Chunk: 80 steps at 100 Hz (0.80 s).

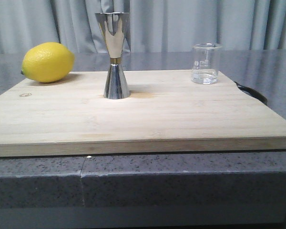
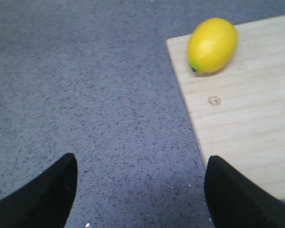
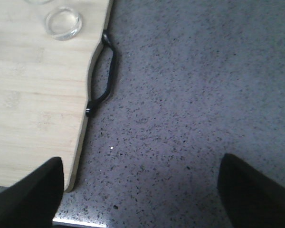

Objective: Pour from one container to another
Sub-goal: 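Open the left gripper and raise it away from the jigger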

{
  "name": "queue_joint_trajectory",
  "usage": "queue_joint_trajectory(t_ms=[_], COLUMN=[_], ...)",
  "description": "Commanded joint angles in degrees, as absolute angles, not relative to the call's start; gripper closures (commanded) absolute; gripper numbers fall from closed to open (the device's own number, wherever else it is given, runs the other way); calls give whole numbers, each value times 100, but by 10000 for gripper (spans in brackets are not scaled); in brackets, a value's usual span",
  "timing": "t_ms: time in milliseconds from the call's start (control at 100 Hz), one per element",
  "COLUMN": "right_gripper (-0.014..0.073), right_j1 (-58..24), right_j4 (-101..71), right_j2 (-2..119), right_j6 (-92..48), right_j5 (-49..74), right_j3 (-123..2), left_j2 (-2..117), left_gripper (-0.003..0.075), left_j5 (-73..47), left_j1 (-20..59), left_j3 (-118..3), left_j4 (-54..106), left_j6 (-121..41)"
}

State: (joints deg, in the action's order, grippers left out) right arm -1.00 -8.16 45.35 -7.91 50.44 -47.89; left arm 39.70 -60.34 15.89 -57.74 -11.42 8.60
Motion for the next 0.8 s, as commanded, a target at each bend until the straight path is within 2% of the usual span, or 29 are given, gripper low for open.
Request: queue_joint_trajectory(t_ms=[0, 200, 270, 310, 390, 460, 580, 670, 790], right_gripper=[-3, -3, 29, 76, 263, 411, 591, 664, 664], right_j1=[22, 22, 22, 22, 22, 22, 22, 22, 22], right_j4=[-794, -794, -794, -794, -794, -794, -794, -794, -794], right_j2=[4272, 3822, 3730, 3704, 3699, 3699, 3699, 3699, 3699], right_j6=[-751, -751, -751, -751, -751, -751, -751, -751, -751], right_j5=[4773, 4404, 4247, 4215, 4221, 4221, 4221, 4221, 4128], right_j3=[-4993, -4878, -4798, -4771, -4773, -4773, -4773, -4773, -4773], left_j2=[3727, 3360, 3351, 3351, 3351, 3351, 3351, 3351, 3351], left_gripper=[206, 206, 209, 219, 269, 337, 461, 554, 645], left_j5=[-5498, -4990, -4907, -4864, -4779, -4698, -4576, -4536, -4429], left_j1=[1635, 1635, 1635, 1635, 1635, 1635, 1635, 1635, 1635], left_j3=[-5689, -5179, -5066, -5026, -4959, -4921, -4858, -4831, -4787], left_j4=[-1578, -1623, -1608, -1581, -1573, -1544, -1520, -1520, -1520], left_j6=[1439, 1541, 1541, 1541, 1541, 1541, 1541, 1541, 1541])
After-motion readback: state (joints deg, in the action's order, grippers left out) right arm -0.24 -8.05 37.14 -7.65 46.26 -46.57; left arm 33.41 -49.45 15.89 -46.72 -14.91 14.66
